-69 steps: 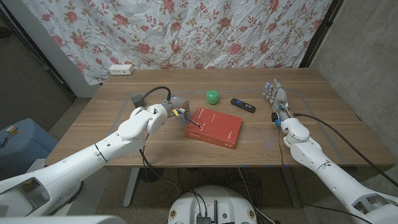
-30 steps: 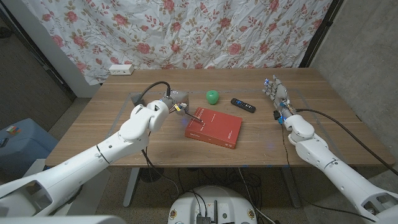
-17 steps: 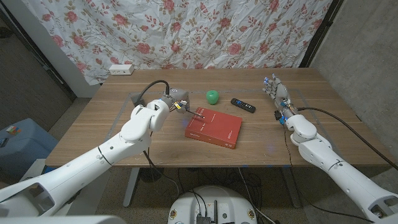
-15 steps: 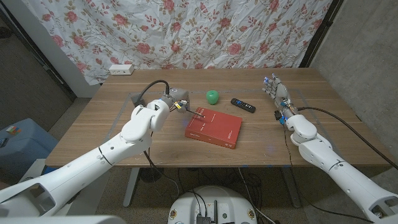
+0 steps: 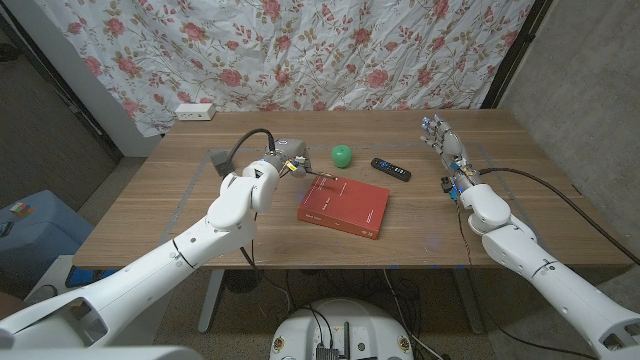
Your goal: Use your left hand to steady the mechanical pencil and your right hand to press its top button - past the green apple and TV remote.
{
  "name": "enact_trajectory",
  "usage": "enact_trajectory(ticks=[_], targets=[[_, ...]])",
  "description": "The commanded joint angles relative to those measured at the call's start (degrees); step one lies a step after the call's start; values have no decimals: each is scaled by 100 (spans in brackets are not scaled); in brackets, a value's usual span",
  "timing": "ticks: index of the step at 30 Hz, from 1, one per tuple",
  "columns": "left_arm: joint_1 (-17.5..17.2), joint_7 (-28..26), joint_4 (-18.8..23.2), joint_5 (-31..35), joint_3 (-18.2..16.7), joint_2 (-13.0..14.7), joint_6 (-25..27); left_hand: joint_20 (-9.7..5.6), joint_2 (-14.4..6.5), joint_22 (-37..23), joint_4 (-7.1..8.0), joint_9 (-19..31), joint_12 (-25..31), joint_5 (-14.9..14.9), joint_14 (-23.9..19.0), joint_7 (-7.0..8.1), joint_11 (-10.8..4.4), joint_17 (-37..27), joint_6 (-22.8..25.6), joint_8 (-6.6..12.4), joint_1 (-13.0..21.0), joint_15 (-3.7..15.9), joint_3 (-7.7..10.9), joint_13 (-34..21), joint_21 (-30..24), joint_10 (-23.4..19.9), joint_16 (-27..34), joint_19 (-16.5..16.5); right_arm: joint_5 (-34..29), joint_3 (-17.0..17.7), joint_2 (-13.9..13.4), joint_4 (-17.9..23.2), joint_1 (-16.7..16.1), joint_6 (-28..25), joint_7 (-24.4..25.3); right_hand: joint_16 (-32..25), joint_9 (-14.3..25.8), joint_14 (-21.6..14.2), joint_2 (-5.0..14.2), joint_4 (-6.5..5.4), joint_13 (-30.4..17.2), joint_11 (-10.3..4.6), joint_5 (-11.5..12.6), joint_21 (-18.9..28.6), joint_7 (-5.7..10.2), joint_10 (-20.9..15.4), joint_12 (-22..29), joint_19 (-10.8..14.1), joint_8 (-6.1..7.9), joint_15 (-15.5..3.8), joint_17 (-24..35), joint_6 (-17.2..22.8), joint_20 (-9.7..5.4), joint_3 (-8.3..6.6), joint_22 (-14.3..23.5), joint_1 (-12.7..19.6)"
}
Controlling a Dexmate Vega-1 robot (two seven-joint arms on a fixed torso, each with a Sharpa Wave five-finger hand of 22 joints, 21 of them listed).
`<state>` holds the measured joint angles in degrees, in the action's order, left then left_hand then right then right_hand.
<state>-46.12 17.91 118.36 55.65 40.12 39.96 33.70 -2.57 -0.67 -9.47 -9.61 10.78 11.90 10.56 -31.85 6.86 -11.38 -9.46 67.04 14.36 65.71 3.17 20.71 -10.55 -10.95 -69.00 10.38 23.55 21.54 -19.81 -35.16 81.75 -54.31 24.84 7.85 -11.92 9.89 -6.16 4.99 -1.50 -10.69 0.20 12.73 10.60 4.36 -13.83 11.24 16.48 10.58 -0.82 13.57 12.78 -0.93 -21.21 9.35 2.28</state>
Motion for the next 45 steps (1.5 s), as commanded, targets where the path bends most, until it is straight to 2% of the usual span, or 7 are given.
enact_trajectory(ticks=[1,11,16,21,25,36,45], targets=[[228,-700,-227,-433,206,-317,436,-780,-44,-12,-8,1,3,-4,-36,3,-148,-24,74,-21,69,981,-31,-14,26,-207,-11,-17,-466,-77,-89,-42,9,393,79,-12,14,-42,28,23,-17,-26,25,11,136,-8,3,13,-2,-39,-6,21,-16,-64,15,75],[319,-1068,-296,-837,269,-539,641,-758,-50,-12,-8,-10,-8,-1,-45,3,-147,-25,74,-47,80,982,-50,-15,17,-210,-11,0,-1083,-110,-57,-144,23,682,409,-44,13,-126,36,57,-19,-11,22,34,161,-128,44,92,22,-47,-21,91,-33,-88,14,104],[381,-1204,-314,-1036,321,-648,806,-752,-54,-12,-7,-14,-13,0,-50,3,-146,-25,72,-59,83,983,-60,-16,15,-211,-10,4,-1460,-149,-35,-227,51,872,588,-62,13,-157,47,93,-24,33,14,42,272,-205,61,144,-12,-40,-22,4,-42,-94,14,130],[370,-1356,-254,-1368,298,-723,917,-681,-63,-15,-3,-13,-31,2,-62,16,-149,-26,64,-84,89,980,-82,-16,-14,-192,-10,78,-1609,-138,-58,-125,-13,830,691,-97,12,-218,73,121,-32,57,0,44,521,-201,44,205,-100,13,-12,-336,5,-101,15,140],[363,-1464,-172,-1618,305,-789,1070,-618,-88,-31,4,5,-48,8,-86,38,-150,-27,74,-112,99,980,-133,-21,-98,-188,-10,324,-1859,-113,-101,-39,-84,846,858,-110,13,-217,79,131,-37,99,-10,35,622,-173,29,207,-114,32,7,-511,15,-90,16,133],[521,-1843,-108,-2024,515,-920,1528,-536,-100,-38,7,16,-50,10,-121,46,-151,-30,68,-127,103,979,-164,-24,-117,-200,-1,406,-2295,-50,-185,195,-227,810,1134,-164,13,-284,81,154,-47,120,-24,21,729,-175,31,197,-121,62,53,-821,36,-68,17,125],[551,-2238,-97,-2494,533,-1063,1746,-554,-96,-41,5,24,-55,11,-127,47,-151,-27,63,-139,104,975,-194,-25,-81,-199,-8,345,-2496,-59,-215,313,-334,838,1233,-188,12,-302,77,166,-54,134,-32,16,794,-184,34,195,-103,70,85,-985,35,-49,18,114]])
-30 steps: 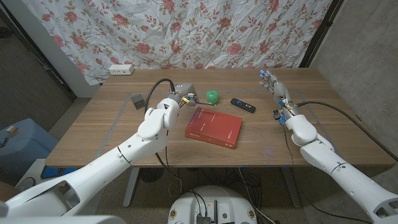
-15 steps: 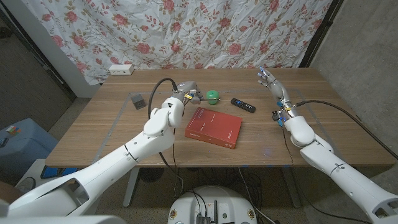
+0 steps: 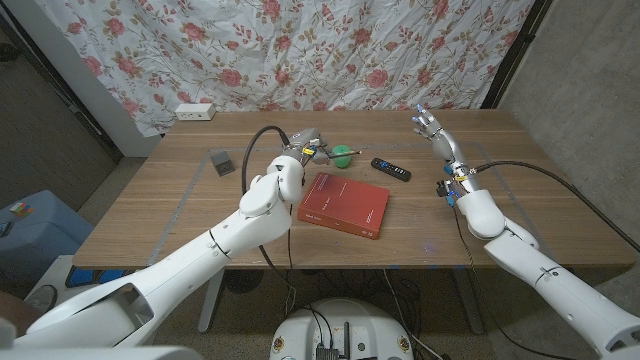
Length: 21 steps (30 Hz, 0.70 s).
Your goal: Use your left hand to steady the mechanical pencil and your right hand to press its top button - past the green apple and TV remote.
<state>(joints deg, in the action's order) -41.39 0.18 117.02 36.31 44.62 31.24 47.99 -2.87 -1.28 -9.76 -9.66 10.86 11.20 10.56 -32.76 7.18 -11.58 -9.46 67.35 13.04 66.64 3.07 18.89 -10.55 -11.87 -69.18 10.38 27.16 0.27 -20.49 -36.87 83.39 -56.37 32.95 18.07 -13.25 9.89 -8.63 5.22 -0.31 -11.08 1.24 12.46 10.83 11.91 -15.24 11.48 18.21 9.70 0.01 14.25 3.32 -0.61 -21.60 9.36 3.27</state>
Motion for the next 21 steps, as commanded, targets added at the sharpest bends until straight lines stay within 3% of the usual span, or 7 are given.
enact_trajectory(ticks=[1,11,13,21], targets=[[73,-513,39,-632,71,-205,319,-525,-34,-12,11,17,14,11,-34,17,-132,-27,36,-5,12,986,-14,-25,11,-181,-10,-16,-385,4,-57,150,-130,40,198,-56,12,-56,53,49,-16,30,-6,-5,45,-39,9,28,-9,-9,20,-41,4,-8,18,13],[89,-1081,-100,-1270,43,-447,357,-553,-37,-12,13,11,10,13,-26,6,-134,-24,29,-22,10,977,-37,-26,31,-183,-17,-51,-688,-27,17,-63,-77,288,392,-55,17,-17,42,59,-21,42,-9,-19,68,-8,-2,-4,-4,14,52,-198,-10,14,18,-3],[0,-1222,-150,-1554,-123,-533,193,-553,-39,-12,14,9,8,14,-25,2,-134,-24,33,-25,9,976,-42,-26,34,-180,-18,-56,-775,-46,10,-124,-29,323,408,-52,18,-4,39,65,-21,45,-10,-27,69,-7,-2,-27,-8,19,59,-255,-26,17,17,-3],[7,-1615,-352,-2165,-208,-702,-89,-533,-58,-17,22,-2,3,18,-47,-6,-135,-25,20,-50,3,965,-70,-28,-3,-174,-10,50,-1196,-105,78,-374,118,543,700,11,26,123,-87,144,-21,179,-13,-52,68,164,-53,-139,38,161,56,-403,40,69,15,6]])
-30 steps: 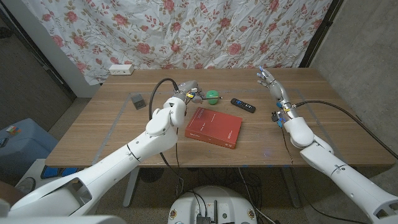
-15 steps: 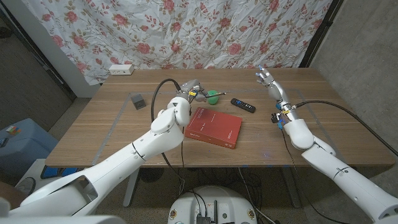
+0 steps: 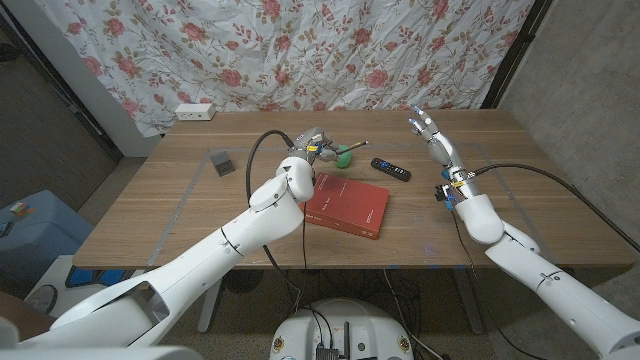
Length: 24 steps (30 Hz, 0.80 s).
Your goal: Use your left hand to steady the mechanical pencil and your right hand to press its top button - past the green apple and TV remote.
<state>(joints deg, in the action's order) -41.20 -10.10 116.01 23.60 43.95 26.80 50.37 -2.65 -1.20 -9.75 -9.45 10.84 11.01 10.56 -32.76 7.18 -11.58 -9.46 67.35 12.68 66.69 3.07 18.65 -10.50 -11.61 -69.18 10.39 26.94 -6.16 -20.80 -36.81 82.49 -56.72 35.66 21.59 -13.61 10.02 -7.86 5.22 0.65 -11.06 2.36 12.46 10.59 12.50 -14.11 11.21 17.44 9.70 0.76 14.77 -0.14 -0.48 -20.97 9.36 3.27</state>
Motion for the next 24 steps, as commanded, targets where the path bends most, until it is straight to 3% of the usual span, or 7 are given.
enact_trajectory(ticks=[1,6,10,24], targets=[[-9,-614,-267,-967,-146,-275,-348,-557,-69,-18,1,1,23,19,-51,-9,-133,-25,14,-18,-3,966,-49,-33,-34,-179,-10,86,-596,-92,63,-318,176,311,358,63,15,85,-101,51,-22,73,-13,-35,6,49,-22,-93,51,126,3,-47,47,16,15,-3],[-92,-817,-328,-1410,-282,-419,-496,-556,-72,-21,1,0,24,20,-56,-29,-134,-24,5,-26,-1,964,-58,-34,-37,-186,-10,99,-852,-161,45,-455,281,494,480,113,22,210,-136,35,-17,196,-2,-48,6,251,-71,-228,112,253,5,64,96,68,16,-79],[-164,-995,-366,-1737,-389,-510,-599,-550,-71,-22,-1,-1,22,20,-58,-29,-134,-24,3,-30,-1,961,-65,-34,-39,-182,-10,105,-911,-221,36,-583,375,680,484,136,24,273,-144,32,-13,186,4,-43,9,380,-97,-257,119,319,5,82,120,82,15,-99],[-23,-1310,-376,-2301,-311,-522,-470,-520,-80,-27,2,-1,19,23,-63,-27,-135,-20,-8,-45,-5,949,-90,-35,-34,-185,-13,105,-1222,-339,-30,-792,540,997,519,170,29,356,-157,63,-2,296,24,-36,13,554,-94,-334,140,457,-15,145,217,86,14,-86]])
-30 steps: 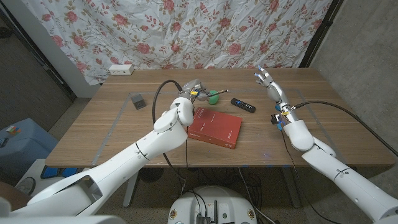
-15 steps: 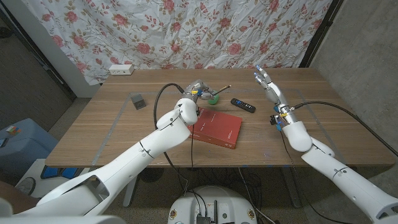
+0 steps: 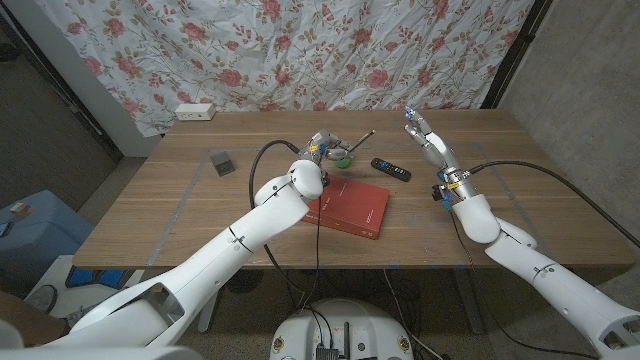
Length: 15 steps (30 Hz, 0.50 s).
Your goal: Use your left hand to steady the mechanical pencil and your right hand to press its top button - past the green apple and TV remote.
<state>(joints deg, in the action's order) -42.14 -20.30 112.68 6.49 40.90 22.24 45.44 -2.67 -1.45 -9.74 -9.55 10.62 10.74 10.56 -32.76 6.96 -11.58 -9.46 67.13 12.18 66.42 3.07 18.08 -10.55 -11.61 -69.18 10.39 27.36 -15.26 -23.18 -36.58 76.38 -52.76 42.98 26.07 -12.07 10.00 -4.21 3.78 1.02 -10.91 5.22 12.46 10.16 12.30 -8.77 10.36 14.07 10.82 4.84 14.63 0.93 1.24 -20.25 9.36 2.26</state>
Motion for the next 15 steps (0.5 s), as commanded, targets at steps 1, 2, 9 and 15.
enact_trajectory(ticks=[1,2,9,15], targets=[[83,-290,-42,-639,-8,-60,27,-514,-56,-28,12,21,48,23,-64,-5,-135,-20,12,3,21,947,-36,-31,-33,-188,-13,63,-345,-101,-53,-184,149,271,93,17,31,-10,-12,31,-16,21,25,9,34,13,-2,0,27,66,-4,37,44,11,14,20],[93,-309,-44,-669,-2,-57,29,-514,-56,-29,12,21,48,23,-65,-1,-135,-21,16,4,21,947,-38,-31,-34,-188,-13,66,-374,-109,-66,-186,161,279,87,16,31,-11,-12,33,-15,41,27,11,34,10,3,0,25,75,-5,34,54,11,14,20],[204,-344,-39,-882,63,-11,149,-501,-63,-30,13,21,45,25,-70,-5,-135,-20,7,-3,22,947,-45,-31,-32,-187,-12,65,-641,-141,-152,-144,211,277,155,13,31,-13,0,49,-11,107,35,22,37,5,24,3,12,149,-12,7,105,5,14,34],[288,-359,-51,-1071,82,10,223,-490,-64,-31,13,22,42,26,-73,-17,-135,-19,5,-6,19,938,-55,-31,-33,-183,-12,71,-809,-156,-239,-15,190,167,195,3,32,-23,18,46,-9,157,40,25,37,-7,38,-2,10,195,-11,0,137,3,13,28]])
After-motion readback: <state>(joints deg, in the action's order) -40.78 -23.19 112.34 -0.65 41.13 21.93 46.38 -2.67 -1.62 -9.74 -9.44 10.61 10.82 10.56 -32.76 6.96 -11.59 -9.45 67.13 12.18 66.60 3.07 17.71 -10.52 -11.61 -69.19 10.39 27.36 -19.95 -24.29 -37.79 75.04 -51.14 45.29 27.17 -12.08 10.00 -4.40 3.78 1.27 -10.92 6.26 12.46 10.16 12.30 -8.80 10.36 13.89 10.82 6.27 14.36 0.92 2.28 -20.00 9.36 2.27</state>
